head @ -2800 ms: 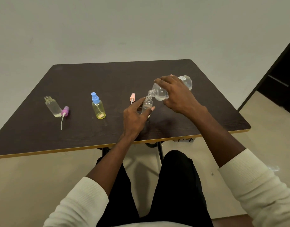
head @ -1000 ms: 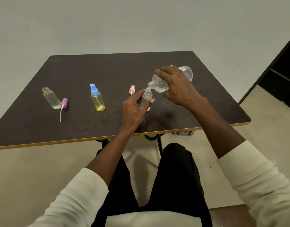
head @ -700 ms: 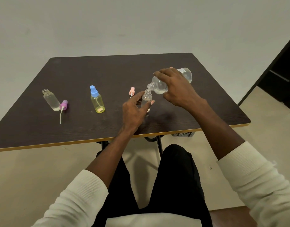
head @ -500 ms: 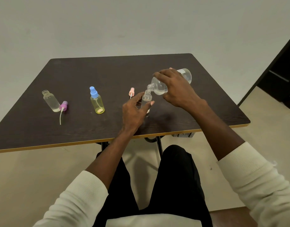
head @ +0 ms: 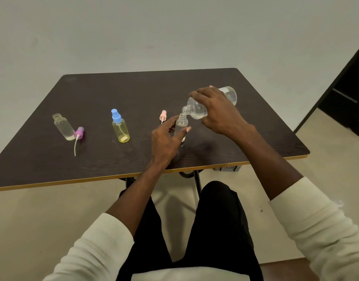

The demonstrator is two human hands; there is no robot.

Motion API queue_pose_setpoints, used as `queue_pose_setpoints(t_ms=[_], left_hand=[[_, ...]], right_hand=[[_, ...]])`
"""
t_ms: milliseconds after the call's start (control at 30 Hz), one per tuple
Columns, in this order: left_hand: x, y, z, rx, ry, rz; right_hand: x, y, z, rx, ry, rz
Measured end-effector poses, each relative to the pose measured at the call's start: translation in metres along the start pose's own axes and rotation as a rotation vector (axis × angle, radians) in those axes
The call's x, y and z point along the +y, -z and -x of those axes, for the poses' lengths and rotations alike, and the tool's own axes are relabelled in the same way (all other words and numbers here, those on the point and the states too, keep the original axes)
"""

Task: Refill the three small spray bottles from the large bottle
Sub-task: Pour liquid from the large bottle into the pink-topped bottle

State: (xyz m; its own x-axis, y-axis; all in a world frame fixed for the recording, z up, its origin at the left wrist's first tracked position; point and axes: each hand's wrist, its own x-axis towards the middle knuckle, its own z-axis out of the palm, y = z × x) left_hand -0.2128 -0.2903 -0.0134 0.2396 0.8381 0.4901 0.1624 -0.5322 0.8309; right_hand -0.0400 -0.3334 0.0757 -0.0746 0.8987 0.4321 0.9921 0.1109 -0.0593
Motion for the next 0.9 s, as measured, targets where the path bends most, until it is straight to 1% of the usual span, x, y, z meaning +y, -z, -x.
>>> queue_pose_setpoints(t_ms=[900], left_hand=[[0.0002, -0.0018, -0.0005, 0.018, -0.019, -0.018]], right_hand=[[-0.0042, 0.0054, 0.0011, -0.004, -0.017, -0.010]])
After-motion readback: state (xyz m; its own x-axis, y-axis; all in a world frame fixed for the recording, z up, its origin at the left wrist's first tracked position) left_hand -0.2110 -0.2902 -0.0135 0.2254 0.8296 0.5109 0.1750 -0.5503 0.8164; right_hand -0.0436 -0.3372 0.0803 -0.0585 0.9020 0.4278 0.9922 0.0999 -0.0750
